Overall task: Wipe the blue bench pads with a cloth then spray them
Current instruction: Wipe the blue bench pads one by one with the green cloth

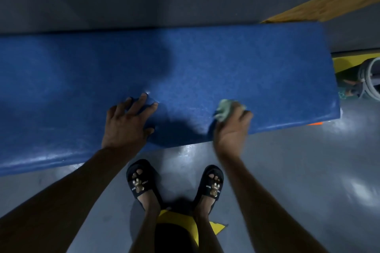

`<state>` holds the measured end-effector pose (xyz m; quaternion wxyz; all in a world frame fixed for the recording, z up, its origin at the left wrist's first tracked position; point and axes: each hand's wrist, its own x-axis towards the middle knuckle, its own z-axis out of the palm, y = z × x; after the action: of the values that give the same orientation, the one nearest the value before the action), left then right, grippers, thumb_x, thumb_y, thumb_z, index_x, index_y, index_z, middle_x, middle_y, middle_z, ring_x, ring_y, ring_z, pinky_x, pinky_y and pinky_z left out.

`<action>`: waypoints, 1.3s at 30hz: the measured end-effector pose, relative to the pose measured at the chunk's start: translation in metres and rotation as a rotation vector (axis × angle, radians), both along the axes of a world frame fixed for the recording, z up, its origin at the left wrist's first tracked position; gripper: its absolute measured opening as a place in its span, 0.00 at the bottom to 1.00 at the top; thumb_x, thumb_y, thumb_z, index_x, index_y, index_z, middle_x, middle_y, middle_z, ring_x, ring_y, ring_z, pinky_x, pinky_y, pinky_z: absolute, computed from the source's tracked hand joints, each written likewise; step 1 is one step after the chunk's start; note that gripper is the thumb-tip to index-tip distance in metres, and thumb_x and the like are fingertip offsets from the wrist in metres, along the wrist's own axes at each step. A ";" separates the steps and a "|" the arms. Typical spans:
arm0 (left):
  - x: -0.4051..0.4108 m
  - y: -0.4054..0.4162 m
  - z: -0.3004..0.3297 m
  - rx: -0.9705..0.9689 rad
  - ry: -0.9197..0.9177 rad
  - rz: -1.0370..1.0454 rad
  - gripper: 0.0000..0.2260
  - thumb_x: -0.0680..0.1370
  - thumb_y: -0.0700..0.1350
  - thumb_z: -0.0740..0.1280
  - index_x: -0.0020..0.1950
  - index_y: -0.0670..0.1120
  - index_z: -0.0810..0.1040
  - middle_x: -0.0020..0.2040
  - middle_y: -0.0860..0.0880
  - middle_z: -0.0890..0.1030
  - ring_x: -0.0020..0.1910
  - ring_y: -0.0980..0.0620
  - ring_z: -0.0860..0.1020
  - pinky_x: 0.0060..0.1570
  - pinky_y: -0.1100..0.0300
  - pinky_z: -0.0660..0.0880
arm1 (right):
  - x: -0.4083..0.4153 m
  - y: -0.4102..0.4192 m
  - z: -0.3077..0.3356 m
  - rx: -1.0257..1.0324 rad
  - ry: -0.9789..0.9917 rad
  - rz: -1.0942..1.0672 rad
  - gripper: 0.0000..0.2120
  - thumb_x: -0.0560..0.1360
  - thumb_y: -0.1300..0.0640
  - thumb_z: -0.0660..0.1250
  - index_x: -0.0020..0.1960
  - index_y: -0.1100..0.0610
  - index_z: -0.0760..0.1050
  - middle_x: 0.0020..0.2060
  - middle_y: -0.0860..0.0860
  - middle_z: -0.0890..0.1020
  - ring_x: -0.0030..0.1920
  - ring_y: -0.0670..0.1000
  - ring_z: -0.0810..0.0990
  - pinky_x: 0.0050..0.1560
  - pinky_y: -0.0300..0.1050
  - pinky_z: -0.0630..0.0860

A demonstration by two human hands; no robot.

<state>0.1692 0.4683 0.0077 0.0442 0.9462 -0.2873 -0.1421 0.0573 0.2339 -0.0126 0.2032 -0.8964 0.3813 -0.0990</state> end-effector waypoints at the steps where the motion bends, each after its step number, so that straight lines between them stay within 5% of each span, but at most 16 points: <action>1: 0.001 0.000 0.000 -0.001 -0.002 -0.004 0.32 0.69 0.55 0.76 0.71 0.57 0.72 0.75 0.50 0.68 0.68 0.36 0.70 0.61 0.42 0.66 | 0.003 0.027 0.002 -0.001 0.022 0.116 0.20 0.70 0.61 0.65 0.62 0.59 0.71 0.52 0.58 0.71 0.46 0.58 0.73 0.48 0.51 0.74; 5: 0.003 0.000 0.000 -0.011 -0.019 -0.016 0.32 0.66 0.54 0.77 0.69 0.55 0.73 0.73 0.49 0.71 0.66 0.36 0.72 0.60 0.42 0.67 | 0.004 0.040 0.014 -0.089 0.103 0.765 0.22 0.68 0.56 0.64 0.63 0.54 0.73 0.51 0.56 0.75 0.44 0.57 0.74 0.42 0.50 0.74; 7: 0.003 0.000 0.001 -0.012 -0.028 -0.014 0.32 0.66 0.54 0.78 0.69 0.55 0.74 0.73 0.49 0.71 0.65 0.36 0.72 0.60 0.42 0.68 | 0.010 -0.009 0.013 -0.187 0.147 0.882 0.24 0.67 0.53 0.66 0.63 0.54 0.74 0.53 0.58 0.76 0.45 0.58 0.76 0.44 0.49 0.75; 10: 0.004 0.001 -0.002 -0.018 -0.033 -0.008 0.32 0.66 0.55 0.77 0.69 0.56 0.74 0.73 0.50 0.71 0.65 0.37 0.72 0.60 0.43 0.68 | 0.006 -0.089 0.008 -0.178 0.227 0.434 0.25 0.69 0.55 0.70 0.65 0.58 0.72 0.55 0.63 0.73 0.46 0.66 0.76 0.46 0.56 0.75; 13: 0.004 0.003 -0.003 -0.010 -0.021 -0.011 0.31 0.67 0.55 0.76 0.69 0.56 0.73 0.74 0.50 0.70 0.67 0.37 0.71 0.61 0.43 0.67 | 0.005 -0.097 0.007 -0.098 0.146 -0.294 0.23 0.74 0.49 0.59 0.64 0.63 0.69 0.56 0.66 0.71 0.51 0.69 0.74 0.54 0.61 0.73; 15: 0.004 0.004 -0.004 -0.011 -0.018 -0.005 0.31 0.68 0.56 0.76 0.70 0.57 0.73 0.74 0.51 0.70 0.67 0.38 0.70 0.61 0.43 0.67 | 0.017 -0.057 0.005 -0.105 0.139 -0.372 0.25 0.74 0.49 0.54 0.64 0.64 0.68 0.56 0.66 0.71 0.52 0.69 0.74 0.55 0.61 0.72; 20: 0.007 0.008 -0.007 -0.009 -0.007 -0.022 0.30 0.68 0.57 0.75 0.69 0.58 0.72 0.74 0.51 0.70 0.67 0.39 0.70 0.61 0.43 0.67 | 0.036 0.056 0.008 -0.031 0.174 0.225 0.22 0.76 0.59 0.61 0.70 0.54 0.68 0.59 0.58 0.70 0.54 0.56 0.71 0.53 0.52 0.74; 24: 0.007 0.008 -0.005 -0.024 -0.004 -0.020 0.30 0.68 0.56 0.75 0.69 0.58 0.73 0.73 0.51 0.71 0.66 0.39 0.71 0.60 0.43 0.67 | 0.037 0.021 0.013 -0.163 0.234 0.769 0.28 0.68 0.59 0.70 0.68 0.55 0.72 0.53 0.57 0.76 0.45 0.60 0.78 0.43 0.49 0.76; 26: 0.007 0.008 -0.006 -0.024 -0.002 -0.028 0.29 0.69 0.56 0.74 0.69 0.59 0.72 0.74 0.52 0.70 0.67 0.39 0.70 0.61 0.42 0.67 | 0.039 -0.032 0.013 -0.166 0.277 0.667 0.20 0.76 0.52 0.62 0.68 0.51 0.71 0.54 0.51 0.76 0.51 0.58 0.77 0.47 0.45 0.72; 30: 0.009 0.009 -0.009 -0.039 0.004 -0.018 0.30 0.67 0.56 0.76 0.68 0.58 0.73 0.72 0.51 0.72 0.65 0.38 0.70 0.60 0.42 0.68 | 0.036 -0.083 0.015 -0.171 0.241 -0.039 0.24 0.76 0.53 0.54 0.71 0.59 0.66 0.58 0.65 0.70 0.55 0.66 0.73 0.55 0.55 0.71; 33: 0.010 0.008 -0.009 -0.042 0.018 -0.020 0.31 0.65 0.56 0.78 0.67 0.57 0.75 0.71 0.50 0.73 0.64 0.38 0.71 0.60 0.43 0.68 | 0.057 -0.028 0.008 -0.121 0.238 -0.132 0.21 0.77 0.51 0.56 0.67 0.59 0.70 0.59 0.62 0.73 0.56 0.65 0.74 0.59 0.58 0.72; 35: 0.011 0.008 -0.008 -0.042 0.021 -0.019 0.31 0.64 0.56 0.78 0.66 0.57 0.76 0.71 0.51 0.74 0.63 0.38 0.72 0.60 0.43 0.68 | 0.067 0.028 0.009 -0.121 0.134 -0.031 0.16 0.80 0.42 0.55 0.56 0.50 0.75 0.52 0.51 0.80 0.52 0.54 0.79 0.58 0.57 0.74; 37: 0.012 0.008 -0.006 -0.036 0.028 -0.018 0.31 0.64 0.56 0.78 0.66 0.58 0.76 0.71 0.51 0.74 0.63 0.38 0.72 0.59 0.44 0.68 | 0.065 0.072 0.019 -0.118 0.131 0.272 0.08 0.80 0.47 0.61 0.57 0.46 0.74 0.51 0.49 0.79 0.49 0.52 0.78 0.52 0.53 0.76; 39: 0.013 0.009 -0.006 -0.028 0.025 -0.024 0.31 0.63 0.56 0.78 0.65 0.58 0.76 0.71 0.51 0.74 0.63 0.38 0.73 0.59 0.44 0.69 | 0.051 0.080 0.017 -0.146 0.183 0.689 0.27 0.71 0.61 0.68 0.69 0.51 0.70 0.56 0.58 0.76 0.48 0.59 0.77 0.45 0.53 0.78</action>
<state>0.1822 0.4769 0.0014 0.0593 0.9402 -0.2998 -0.1502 0.1084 0.3141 0.0044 0.1250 -0.9895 0.0657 0.0290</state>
